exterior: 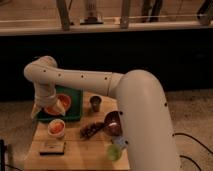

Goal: Place apple in paper cup

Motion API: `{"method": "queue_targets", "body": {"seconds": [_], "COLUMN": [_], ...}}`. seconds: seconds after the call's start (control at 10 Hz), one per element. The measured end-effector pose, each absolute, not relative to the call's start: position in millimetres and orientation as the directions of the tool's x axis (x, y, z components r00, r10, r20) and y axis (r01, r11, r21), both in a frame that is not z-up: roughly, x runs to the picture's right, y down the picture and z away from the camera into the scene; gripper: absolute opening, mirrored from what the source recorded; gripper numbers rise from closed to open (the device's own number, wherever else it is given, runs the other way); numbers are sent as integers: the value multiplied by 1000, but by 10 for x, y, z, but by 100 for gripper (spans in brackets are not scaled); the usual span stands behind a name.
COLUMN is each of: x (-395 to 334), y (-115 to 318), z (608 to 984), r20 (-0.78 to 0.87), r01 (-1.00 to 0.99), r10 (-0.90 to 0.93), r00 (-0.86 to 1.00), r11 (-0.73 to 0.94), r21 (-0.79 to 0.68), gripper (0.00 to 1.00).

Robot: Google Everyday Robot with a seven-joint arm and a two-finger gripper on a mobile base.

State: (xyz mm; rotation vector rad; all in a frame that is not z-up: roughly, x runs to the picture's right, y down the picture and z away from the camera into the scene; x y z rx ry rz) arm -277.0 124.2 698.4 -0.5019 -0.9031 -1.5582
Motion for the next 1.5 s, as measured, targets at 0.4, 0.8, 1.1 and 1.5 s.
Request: {"method": "queue_targets", "body": {"seconds": [0.4,0.8,1.1,1.5], "x": [-2810,-2814,-2814,-2810], "y": [1162,1163,1163,1162], "z": [6934,6931,6929,6931], "r20": [717,717,717,717], "r01": [955,955,955,955], "r10": [-656,-656,-656,-656], "r00": [-235,-235,-235,-235], "r11": [-18,-18,-18,-17], "r21": [297,297,297,297], "gripper": [80,80,80,80]}}
